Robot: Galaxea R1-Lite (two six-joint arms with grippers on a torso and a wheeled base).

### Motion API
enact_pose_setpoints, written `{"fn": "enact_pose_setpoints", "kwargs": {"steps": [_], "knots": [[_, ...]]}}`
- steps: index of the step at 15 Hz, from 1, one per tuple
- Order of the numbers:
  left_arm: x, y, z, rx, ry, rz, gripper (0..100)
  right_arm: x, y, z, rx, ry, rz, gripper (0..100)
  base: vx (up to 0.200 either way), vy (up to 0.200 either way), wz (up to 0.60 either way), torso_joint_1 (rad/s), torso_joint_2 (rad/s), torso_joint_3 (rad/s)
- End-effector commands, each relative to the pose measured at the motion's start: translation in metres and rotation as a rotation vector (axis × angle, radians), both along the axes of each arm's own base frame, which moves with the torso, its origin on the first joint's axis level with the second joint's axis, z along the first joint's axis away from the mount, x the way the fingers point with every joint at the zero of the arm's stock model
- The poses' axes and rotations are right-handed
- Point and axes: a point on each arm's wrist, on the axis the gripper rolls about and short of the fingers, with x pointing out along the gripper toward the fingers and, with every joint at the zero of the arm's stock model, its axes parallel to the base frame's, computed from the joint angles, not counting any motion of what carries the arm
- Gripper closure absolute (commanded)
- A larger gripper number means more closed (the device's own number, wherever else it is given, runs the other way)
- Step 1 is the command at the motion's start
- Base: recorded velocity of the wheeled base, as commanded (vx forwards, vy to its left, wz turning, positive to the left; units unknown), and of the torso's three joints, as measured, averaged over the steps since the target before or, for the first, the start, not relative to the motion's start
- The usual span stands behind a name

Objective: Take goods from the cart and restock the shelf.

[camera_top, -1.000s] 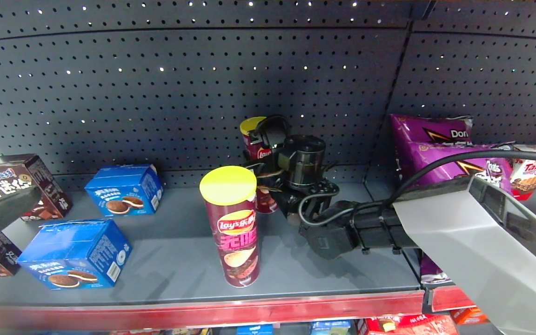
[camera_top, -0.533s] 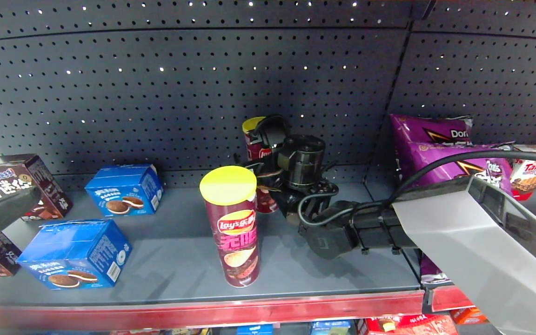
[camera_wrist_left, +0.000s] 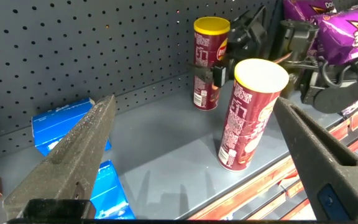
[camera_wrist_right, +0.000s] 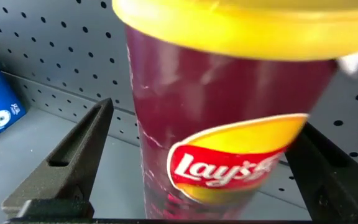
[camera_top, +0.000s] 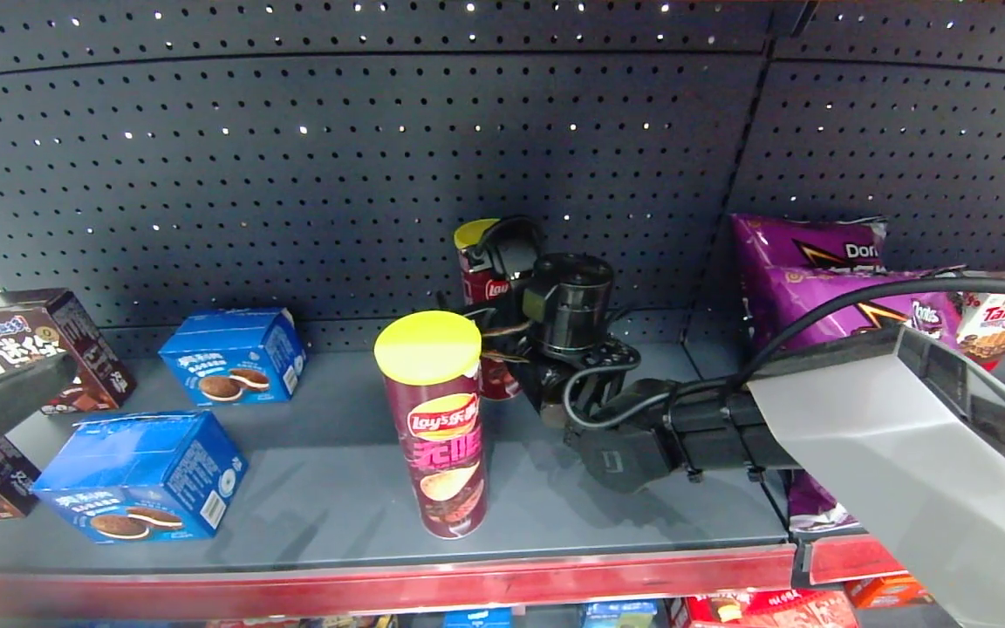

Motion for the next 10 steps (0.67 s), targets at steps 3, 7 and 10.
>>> {"fn": "enact_pose_setpoints", "kwargs": {"steps": [3,7,10], "knots": [[0.000,0.000,0.000,0.000,-0.001,0.000,0,-0.014,-0.014,0.015,0.000,-0.002,0.010,0,0.000,0.000,0.00,0.000,0.00,0.000],[0.000,0.000,0.000,0.000,-0.002,-0.004,0,-0.031,-0.028,0.019,-0.005,0.002,0.019,0,0.000,0.000,0.00,0.000,0.00,0.000],[0.000,0.000,0.000,0.000,-0.001,-0.003,0,-0.042,-0.040,0.019,-0.021,0.021,0.029,0,0.000,0.000,0.00,0.000,0.00,0.000]]}}
